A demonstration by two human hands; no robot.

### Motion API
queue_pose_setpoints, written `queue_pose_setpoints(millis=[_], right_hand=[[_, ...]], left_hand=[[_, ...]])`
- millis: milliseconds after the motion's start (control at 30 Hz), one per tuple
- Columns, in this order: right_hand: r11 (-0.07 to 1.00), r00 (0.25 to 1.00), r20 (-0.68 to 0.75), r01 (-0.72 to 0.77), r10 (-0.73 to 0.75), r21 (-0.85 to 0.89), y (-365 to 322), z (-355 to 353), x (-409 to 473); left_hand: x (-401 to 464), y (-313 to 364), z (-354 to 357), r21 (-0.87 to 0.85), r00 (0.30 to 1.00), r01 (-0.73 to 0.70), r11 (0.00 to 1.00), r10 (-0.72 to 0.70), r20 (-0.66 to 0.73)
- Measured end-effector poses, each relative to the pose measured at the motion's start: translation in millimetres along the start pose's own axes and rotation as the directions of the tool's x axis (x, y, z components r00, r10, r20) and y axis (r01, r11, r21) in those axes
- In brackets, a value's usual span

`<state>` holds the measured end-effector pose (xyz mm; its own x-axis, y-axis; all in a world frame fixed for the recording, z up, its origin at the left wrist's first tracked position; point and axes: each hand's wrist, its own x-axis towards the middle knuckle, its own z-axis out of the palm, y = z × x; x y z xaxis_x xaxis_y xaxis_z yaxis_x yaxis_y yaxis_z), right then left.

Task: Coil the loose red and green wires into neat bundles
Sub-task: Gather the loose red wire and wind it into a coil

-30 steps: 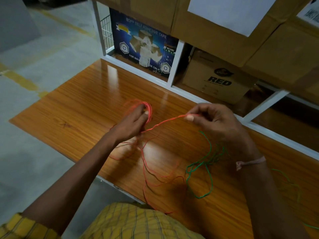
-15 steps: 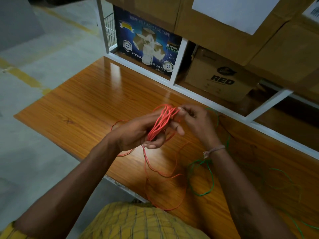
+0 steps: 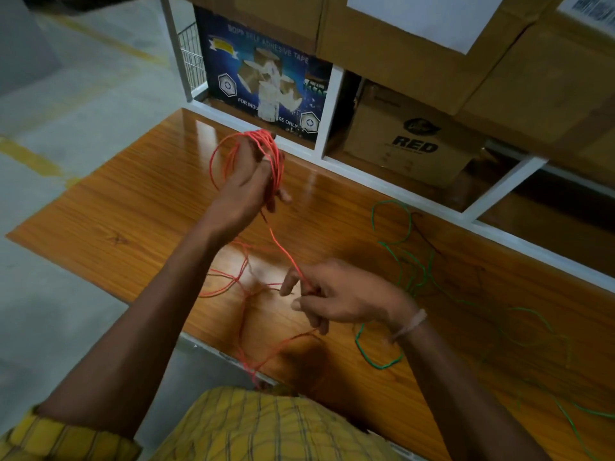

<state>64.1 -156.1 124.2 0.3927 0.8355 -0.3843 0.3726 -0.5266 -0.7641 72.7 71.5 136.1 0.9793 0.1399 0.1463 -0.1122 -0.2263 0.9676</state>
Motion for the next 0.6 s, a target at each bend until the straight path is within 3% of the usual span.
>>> queue_pose_setpoints(millis=[133,233,300,400,500,600], right_hand=[[0.988,0.990,-0.111,0.096,-0.083,0.124,-14,-35,-28],[0.949,0.935,-0.317,0.231,-0.156,0.214,-14,-65,-42],[0.875,0.874,-0.455,0.349,-0.173,0.337,-4,-79,-43],[0.761,0.805,-0.585,0.438,-0.096,0.478,15,-90,-31],[0.786,0.771,-0.637,0.378,0.027,0.490,35,-91,-12],[0.838,0.765,-0.630,0.251,0.135,0.484,51,-79,9]], left_hand=[[0,-22,0,0.320,0.996,-0.006,0.948,-0.024,0.091],[-5,-31,3,0.338,0.966,0.007,0.941,-0.093,0.242],[-11,-28,5,0.235,0.921,0.067,0.970,-0.150,0.360],[-21,-12,12,0.017,0.804,0.274,0.962,-0.239,0.545],[-29,-1,16,-0.172,0.702,0.339,0.925,-0.127,0.700],[-29,2,19,-0.369,0.687,0.388,0.844,0.002,0.726]])
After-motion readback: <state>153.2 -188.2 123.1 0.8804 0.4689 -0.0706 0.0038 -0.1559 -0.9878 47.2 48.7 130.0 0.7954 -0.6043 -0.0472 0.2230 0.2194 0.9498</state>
